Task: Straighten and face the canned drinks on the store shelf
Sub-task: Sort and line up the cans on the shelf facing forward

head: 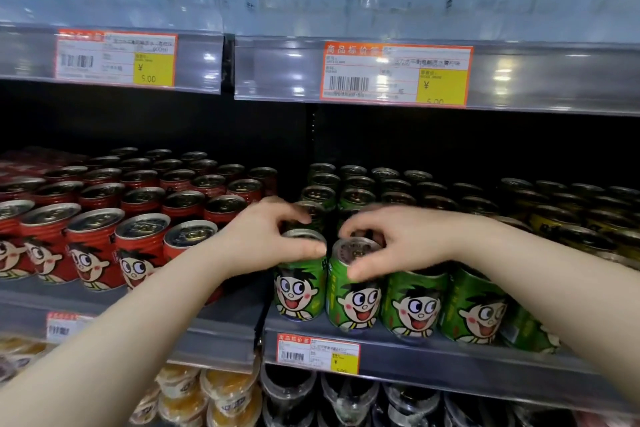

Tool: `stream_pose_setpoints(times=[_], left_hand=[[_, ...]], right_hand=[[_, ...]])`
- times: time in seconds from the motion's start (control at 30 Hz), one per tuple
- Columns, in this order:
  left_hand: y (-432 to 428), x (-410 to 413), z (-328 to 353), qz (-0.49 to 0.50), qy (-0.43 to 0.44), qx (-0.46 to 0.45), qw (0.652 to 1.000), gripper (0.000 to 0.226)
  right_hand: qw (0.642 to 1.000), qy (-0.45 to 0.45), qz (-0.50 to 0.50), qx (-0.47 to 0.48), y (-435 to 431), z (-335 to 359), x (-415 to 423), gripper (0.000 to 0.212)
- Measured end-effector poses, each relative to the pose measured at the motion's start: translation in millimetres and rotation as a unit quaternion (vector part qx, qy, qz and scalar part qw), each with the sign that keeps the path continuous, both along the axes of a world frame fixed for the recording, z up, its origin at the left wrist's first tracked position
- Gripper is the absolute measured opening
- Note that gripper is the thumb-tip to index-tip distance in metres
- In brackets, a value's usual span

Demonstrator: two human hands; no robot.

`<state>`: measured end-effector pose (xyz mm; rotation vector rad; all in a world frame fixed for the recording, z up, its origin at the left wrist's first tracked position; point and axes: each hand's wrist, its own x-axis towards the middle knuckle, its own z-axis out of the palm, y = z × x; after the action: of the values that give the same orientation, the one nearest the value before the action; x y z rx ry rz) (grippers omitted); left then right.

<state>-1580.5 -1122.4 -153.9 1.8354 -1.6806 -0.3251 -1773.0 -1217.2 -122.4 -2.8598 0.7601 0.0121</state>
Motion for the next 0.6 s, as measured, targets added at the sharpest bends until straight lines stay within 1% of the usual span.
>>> stream_pose_setpoints(times=[0.03,0.1,0.17,0.3,0.37,0.4,0.43,0.47,0.5,0.53,0.57,0.6], left_hand=[[3.0,-0.5,-2.5,-0.017,0.001,0.029,0.999,0.059],[7.3,-2.0,-6.7,-0.051,0.05,0.065,0.995,0.059],[8.0,0.2,-9.2,-0.066,0.086,0.069,0.992,0.058],[9.6,0.3,-9.9,-0.066,0.092,0.068,0.991,0.057],[11.4,-1.1,-9.5,-0.067,0.099,0.083,0.989,0.06],[12.9,-3.1,-7.4,-0.069,0.095,0.092,0.989,0.065],[13.6,-5.1,-4.6,-0.066,0.073,0.094,0.991,0.071],[13.4,-7.7,-1.1,-0.058,0.039,0.086,0.994,0.076],[11.8,-11.6,2.2,-0.049,0.013,0.069,0.996,0.078],[9.8,-17.2,5.7,-0.047,0.0,0.048,0.998,0.078],[6.3,-24.0,9.2,-0.055,-0.009,0.034,0.998,0.075],[2.3,-31.5,12.5,-0.064,-0.024,0.027,0.997,0.071]], right_hand=[[1.0,0.025,0.003,0.001,2.8,-3.0,-0.5,0.071],[1.0,0.03,-0.005,0.006,4.2,-7.5,-1.2,0.078],[1.0,0.015,-0.006,0.02,2.2,-9.4,-1.6,0.079],[1.0,-0.007,-0.009,0.02,4.2,-12.8,-1.5,0.074],[0.999,-0.003,-0.012,0.035,5.3,-10.2,-4.4,0.074],[0.999,-0.012,-0.016,0.051,3.6,-5.9,-7.7,0.07],[0.997,-0.042,-0.027,0.062,-0.3,0.1,-12.0,0.063],[0.993,-0.092,-0.043,0.058,-6.1,7.5,-17.4,0.052],[0.987,-0.141,-0.066,0.038,-15.6,14.4,-24.1,0.042],[0.981,-0.17,-0.091,0.005,-24.5,21.1,-31.1,0.034],[0.978,-0.168,-0.117,-0.032,-35.1,24.2,-38.1,0.03],[0.978,-0.144,-0.139,-0.06,-44.9,24.4,-45.2,0.029]])
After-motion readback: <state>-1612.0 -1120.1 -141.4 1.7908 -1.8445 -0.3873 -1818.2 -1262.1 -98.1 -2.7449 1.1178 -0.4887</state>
